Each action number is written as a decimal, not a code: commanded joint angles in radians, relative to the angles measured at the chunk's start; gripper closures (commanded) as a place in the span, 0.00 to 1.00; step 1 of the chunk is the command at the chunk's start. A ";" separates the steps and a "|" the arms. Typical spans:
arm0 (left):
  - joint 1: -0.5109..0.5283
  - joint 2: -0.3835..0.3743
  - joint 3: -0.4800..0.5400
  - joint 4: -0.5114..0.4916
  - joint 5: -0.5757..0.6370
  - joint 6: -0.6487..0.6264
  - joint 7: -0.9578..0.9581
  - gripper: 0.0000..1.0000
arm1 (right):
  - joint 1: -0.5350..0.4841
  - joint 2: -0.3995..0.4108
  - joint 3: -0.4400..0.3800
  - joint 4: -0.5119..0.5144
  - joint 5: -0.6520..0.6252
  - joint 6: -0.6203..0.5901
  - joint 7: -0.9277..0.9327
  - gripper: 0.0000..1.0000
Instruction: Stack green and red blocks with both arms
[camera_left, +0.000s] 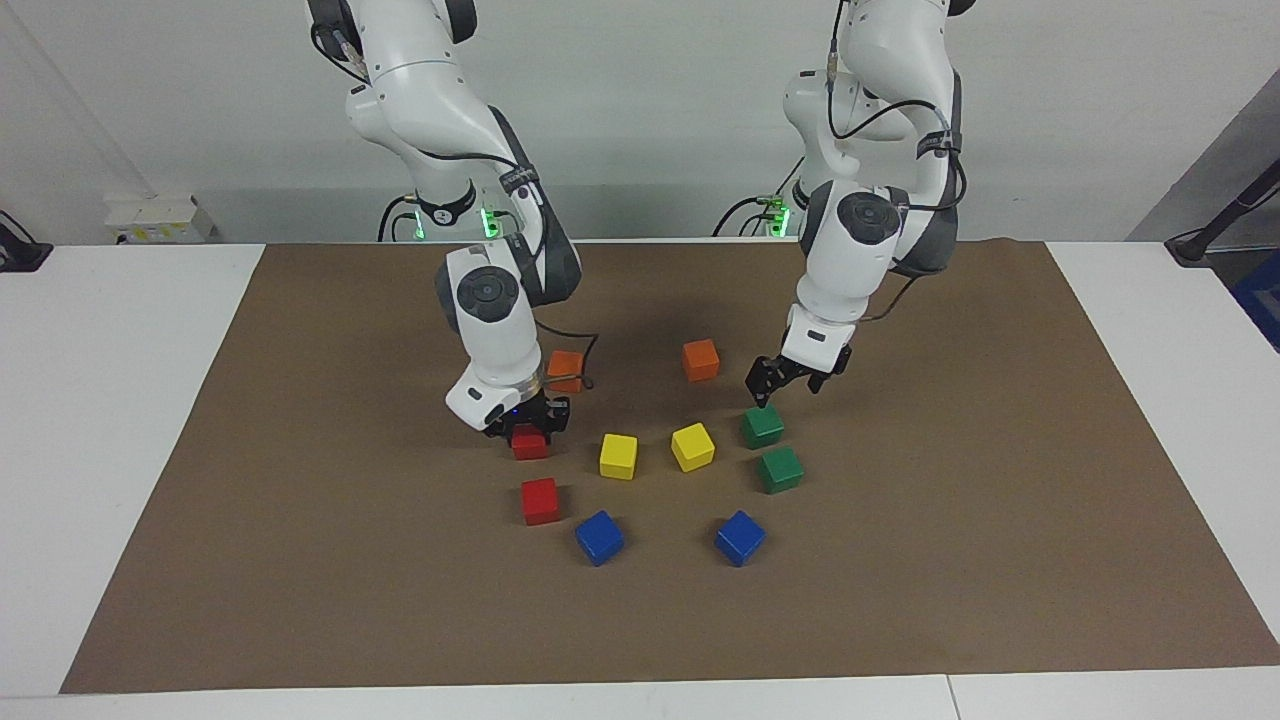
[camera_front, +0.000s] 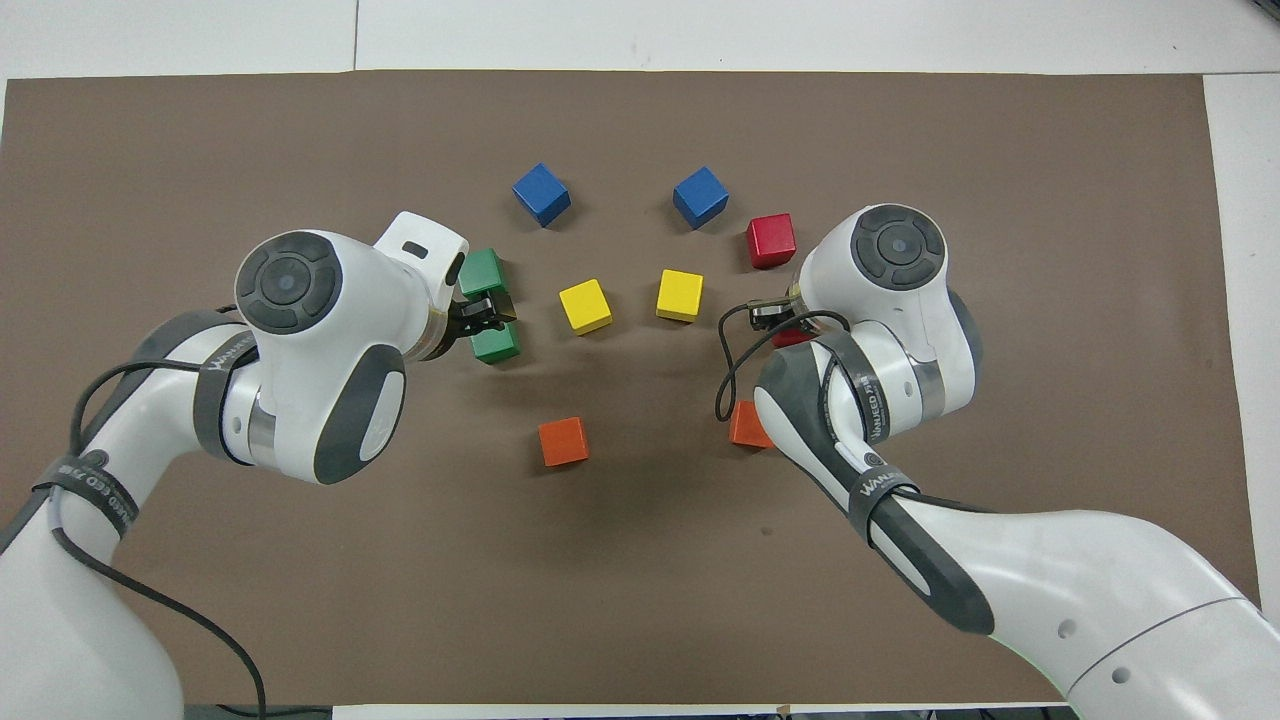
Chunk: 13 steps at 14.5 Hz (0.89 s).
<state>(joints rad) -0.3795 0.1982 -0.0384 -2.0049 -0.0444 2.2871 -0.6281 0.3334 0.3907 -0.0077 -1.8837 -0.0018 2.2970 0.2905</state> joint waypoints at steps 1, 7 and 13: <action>-0.042 0.088 0.018 0.041 0.037 0.055 -0.065 0.00 | -0.065 -0.050 0.005 0.027 0.020 -0.078 -0.056 1.00; -0.050 0.125 0.018 0.037 0.057 0.075 -0.093 0.00 | -0.293 -0.151 0.005 0.002 0.022 -0.183 -0.348 1.00; -0.059 0.154 0.018 0.040 0.072 0.106 -0.096 0.02 | -0.369 -0.191 0.003 -0.118 0.020 -0.107 -0.445 1.00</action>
<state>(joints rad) -0.4179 0.3266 -0.0382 -1.9804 -0.0044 2.3693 -0.6977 -0.0291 0.2454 -0.0147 -1.9314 -0.0016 2.1412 -0.1293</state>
